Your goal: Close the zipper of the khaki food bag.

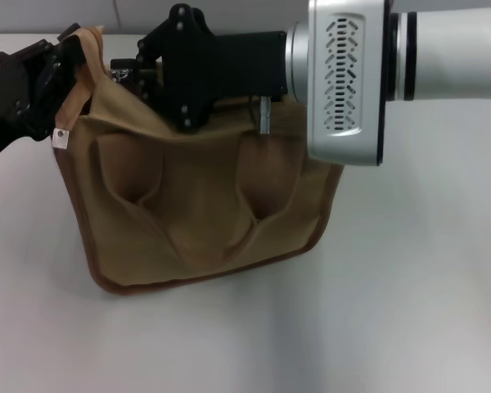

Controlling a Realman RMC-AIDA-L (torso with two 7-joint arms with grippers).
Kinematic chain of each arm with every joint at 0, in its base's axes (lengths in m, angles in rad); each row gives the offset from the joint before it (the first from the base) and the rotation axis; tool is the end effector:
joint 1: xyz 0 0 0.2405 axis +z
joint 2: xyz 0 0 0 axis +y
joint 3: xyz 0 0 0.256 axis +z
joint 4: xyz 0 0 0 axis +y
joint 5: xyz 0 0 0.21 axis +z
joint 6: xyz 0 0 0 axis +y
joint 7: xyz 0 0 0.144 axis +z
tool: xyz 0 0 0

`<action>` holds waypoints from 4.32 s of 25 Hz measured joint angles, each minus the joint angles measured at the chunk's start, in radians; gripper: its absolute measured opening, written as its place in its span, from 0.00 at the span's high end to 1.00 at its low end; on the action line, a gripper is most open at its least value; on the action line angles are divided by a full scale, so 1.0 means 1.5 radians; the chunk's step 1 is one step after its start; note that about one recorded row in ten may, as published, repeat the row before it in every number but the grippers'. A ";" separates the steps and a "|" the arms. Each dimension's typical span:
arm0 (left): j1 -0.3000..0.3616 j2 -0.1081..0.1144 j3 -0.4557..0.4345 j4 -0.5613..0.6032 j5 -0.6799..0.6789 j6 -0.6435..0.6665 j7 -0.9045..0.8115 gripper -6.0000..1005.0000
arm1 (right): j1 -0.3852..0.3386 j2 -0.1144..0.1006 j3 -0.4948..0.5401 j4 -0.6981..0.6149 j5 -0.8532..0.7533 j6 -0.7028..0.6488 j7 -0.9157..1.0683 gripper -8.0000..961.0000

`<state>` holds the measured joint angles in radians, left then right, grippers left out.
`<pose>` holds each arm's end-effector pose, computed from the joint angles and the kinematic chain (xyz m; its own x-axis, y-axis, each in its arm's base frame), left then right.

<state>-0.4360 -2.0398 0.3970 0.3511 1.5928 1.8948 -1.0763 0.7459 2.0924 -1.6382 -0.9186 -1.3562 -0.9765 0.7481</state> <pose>-0.2692 0.2871 0.0517 0.3703 -0.0187 0.9287 0.5000 -0.8386 -0.2163 0.0523 0.3724 -0.0801 0.6788 0.6863 -0.2614 0.5196 -0.7004 -0.4893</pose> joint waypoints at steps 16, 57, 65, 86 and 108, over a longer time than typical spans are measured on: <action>0.068 -0.012 -0.017 -0.018 -0.019 0.008 0.025 0.93 | -0.178 0.000 0.045 -0.055 0.106 -0.028 -0.105 0.99; 0.055 -0.015 0.072 -0.080 -0.007 -0.042 0.018 0.93 | -0.325 -0.006 0.270 0.043 0.221 -0.260 -0.116 0.90; 0.060 -0.012 0.067 -0.078 -0.009 -0.040 0.017 0.64 | -0.328 -0.007 0.289 0.103 0.298 -0.310 -0.090 0.57; 0.027 0.013 0.259 0.008 0.004 0.057 -0.060 0.18 | -0.285 -0.091 0.357 0.237 0.046 -0.601 0.328 0.35; -0.003 0.015 0.286 0.039 0.194 0.032 -0.061 0.17 | -0.259 -0.054 0.357 0.252 -0.208 -0.554 0.276 0.35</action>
<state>-0.4402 -2.0167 0.8263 0.4099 1.8837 1.9423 -1.1685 0.3576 2.0110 -1.1029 -0.5399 -1.6680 -1.8070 1.1627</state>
